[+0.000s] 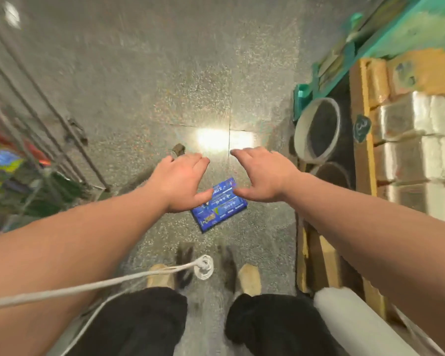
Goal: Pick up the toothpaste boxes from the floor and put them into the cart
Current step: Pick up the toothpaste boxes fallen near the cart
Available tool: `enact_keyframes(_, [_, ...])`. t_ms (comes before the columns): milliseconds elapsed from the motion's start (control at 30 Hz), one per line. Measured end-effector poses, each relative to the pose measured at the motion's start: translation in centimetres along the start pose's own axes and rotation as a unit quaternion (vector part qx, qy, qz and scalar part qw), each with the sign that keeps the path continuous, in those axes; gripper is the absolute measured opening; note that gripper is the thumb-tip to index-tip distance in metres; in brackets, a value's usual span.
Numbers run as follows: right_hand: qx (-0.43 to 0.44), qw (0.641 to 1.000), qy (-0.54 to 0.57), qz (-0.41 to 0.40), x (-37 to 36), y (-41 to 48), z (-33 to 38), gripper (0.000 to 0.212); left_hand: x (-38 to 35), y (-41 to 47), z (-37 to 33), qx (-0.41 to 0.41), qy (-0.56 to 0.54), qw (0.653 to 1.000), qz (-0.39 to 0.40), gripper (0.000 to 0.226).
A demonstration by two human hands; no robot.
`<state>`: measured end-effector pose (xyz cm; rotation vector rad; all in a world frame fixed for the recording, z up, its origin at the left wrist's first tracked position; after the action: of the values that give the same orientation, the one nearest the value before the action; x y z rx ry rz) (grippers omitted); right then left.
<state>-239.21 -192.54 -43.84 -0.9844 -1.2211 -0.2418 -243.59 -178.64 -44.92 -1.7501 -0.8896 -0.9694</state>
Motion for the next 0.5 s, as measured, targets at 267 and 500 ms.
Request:
enact_keyframes(267, [0.012, 0.999, -0.018, 0.036, -20.7, 13.7, -0.2, 0.109, -21.0, 9.8, 5.8, 0.014, 0.007, 0.999, 0.03, 0.094])
enact_keyframes(500, [0.03, 0.995, -0.051, 0.082, -35.0, 23.1, 0.0, 0.123, -37.1, 14.9, 10.6, 0.072, -0.011, 0.994, 0.083, 0.11])
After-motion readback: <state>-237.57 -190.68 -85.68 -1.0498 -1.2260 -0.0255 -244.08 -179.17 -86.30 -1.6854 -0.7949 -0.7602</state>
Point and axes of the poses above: each hand's wrist, its own y-axis towards the middle knuckle, its own x-axis out of the back of the hand, z = x × y, the point moved 9 cm from there along y, towards the middle knuckle, and after that the axes turned 9 degrees about -y, right-handed, at the moved point
